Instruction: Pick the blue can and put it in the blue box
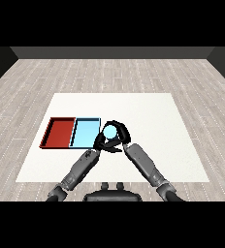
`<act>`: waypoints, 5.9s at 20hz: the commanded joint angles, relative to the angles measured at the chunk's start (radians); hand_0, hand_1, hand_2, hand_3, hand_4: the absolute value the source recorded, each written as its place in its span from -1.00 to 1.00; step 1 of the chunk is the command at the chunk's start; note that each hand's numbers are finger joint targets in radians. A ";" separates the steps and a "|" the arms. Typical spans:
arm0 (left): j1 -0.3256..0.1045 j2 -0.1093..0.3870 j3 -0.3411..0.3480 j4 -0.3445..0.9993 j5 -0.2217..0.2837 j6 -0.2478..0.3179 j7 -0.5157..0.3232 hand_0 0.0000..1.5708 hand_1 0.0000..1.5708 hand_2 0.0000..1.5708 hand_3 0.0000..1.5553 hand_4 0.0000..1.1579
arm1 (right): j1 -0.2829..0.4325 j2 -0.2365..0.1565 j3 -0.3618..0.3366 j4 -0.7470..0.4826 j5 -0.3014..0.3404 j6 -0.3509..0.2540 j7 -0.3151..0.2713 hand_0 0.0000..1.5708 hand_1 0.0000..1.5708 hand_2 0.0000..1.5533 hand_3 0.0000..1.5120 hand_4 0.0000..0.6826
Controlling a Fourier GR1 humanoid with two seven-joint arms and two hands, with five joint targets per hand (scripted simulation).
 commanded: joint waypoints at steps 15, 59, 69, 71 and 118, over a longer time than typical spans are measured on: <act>-0.045 0.002 -0.040 0.024 -0.159 0.248 0.017 -1.00 -1.00 -0.92 -1.00 0.22 | -0.119 -0.001 0.173 0.105 -0.117 -0.105 -0.060 0.85 0.85 0.87 0.84 0.73; -0.005 0.011 0.043 0.051 -0.124 0.201 0.008 1.00 1.00 1.00 0.93 0.95 | 0.164 -0.094 -0.093 -0.250 -0.154 0.134 0.065 -1.00 -1.00 -1.00 -1.00 -1.00; 0.015 0.107 0.104 0.083 -0.160 0.162 0.018 1.00 1.00 1.00 0.92 0.95 | 0.424 -0.202 -0.223 -0.588 -0.223 0.142 0.089 -1.00 -1.00 -1.00 -1.00 -1.00; 0.006 0.079 0.113 0.036 -0.172 0.211 0.093 1.00 1.00 1.00 0.92 0.96 | 0.433 -0.185 -0.262 -0.547 -0.212 0.138 0.040 -1.00 -1.00 -1.00 -1.00 -1.00; -0.336 0.193 0.399 0.900 -0.245 0.355 0.216 -1.00 -1.00 -1.00 -1.00 -1.00 | 0.420 -0.169 -0.452 -0.293 -0.269 0.279 -0.052 -1.00 -1.00 -1.00 -1.00 -1.00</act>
